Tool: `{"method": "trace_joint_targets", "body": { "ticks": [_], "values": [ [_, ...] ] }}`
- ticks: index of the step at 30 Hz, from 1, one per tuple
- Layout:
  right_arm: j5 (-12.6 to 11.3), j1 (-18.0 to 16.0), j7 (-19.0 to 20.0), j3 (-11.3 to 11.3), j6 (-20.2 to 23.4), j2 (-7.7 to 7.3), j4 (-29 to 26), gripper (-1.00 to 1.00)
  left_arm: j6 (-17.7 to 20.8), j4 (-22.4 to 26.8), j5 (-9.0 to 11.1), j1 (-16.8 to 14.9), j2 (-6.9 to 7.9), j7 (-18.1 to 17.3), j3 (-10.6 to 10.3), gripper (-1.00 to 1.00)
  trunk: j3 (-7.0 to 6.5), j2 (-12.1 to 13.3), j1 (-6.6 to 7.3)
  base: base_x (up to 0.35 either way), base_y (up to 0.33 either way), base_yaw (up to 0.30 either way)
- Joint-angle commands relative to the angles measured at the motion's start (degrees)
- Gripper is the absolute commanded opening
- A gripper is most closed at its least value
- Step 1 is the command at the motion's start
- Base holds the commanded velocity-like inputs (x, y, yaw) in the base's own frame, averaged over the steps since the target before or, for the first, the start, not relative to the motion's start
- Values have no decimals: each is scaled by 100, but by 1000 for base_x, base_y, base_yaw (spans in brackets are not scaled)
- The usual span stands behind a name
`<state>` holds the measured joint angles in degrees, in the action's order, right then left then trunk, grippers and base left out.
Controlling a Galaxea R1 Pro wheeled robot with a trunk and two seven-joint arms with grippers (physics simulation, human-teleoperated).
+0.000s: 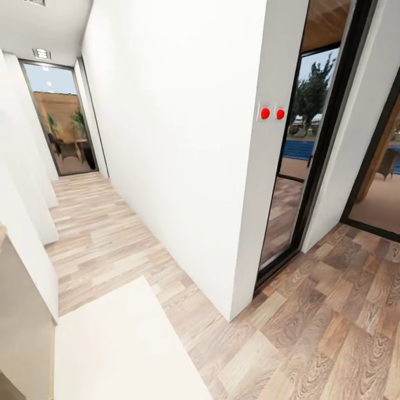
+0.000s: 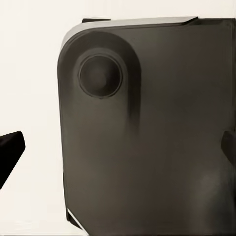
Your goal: Set up a coffee station on the kitchen countertop: keep the coffee maker on the countertop, move the bottle of coffee from the kitchen shelf to the counter next to the coffee maker, place a paper coffee filter on top of the coffee maker, put the saucer next to the coffee maker with the coffee cup on the saucer, and place the electric kettle next to the coffee maker.
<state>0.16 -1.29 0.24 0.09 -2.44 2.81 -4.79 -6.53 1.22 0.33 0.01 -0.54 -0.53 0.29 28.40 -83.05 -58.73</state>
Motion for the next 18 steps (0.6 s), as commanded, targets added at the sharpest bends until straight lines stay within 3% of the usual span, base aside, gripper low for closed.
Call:
{"method": "trace_joint_targets", "body": {
  "ticks": [1, 4, 11, 18],
  "values": [
    [2, -3, 3, 0, -19, 0, 4, 100, -13, 2, -18, 1, 2, -13, -15, 100, 10, -3, 0, 0, 0, 244],
    [2, -3, 3, 0, -19, 0, 4, 100, -17, 7, -49, -1, 0, -16, -51, 100, 25, -3, 0, 0, -61, 244],
    [4, -3, 3, 0, -19, 0, 4, 100, -52, 10, -5, 2, 13, 27, -5, 100, 62, -3, 0, -6, -245, 244],
    [10, -3, -5, 0, -19, 0, 4, 100, -131, 2, 32, 6, 32, 40, 30, 100, 98, -3, 0, -166, -229, 242]
  ]
}}
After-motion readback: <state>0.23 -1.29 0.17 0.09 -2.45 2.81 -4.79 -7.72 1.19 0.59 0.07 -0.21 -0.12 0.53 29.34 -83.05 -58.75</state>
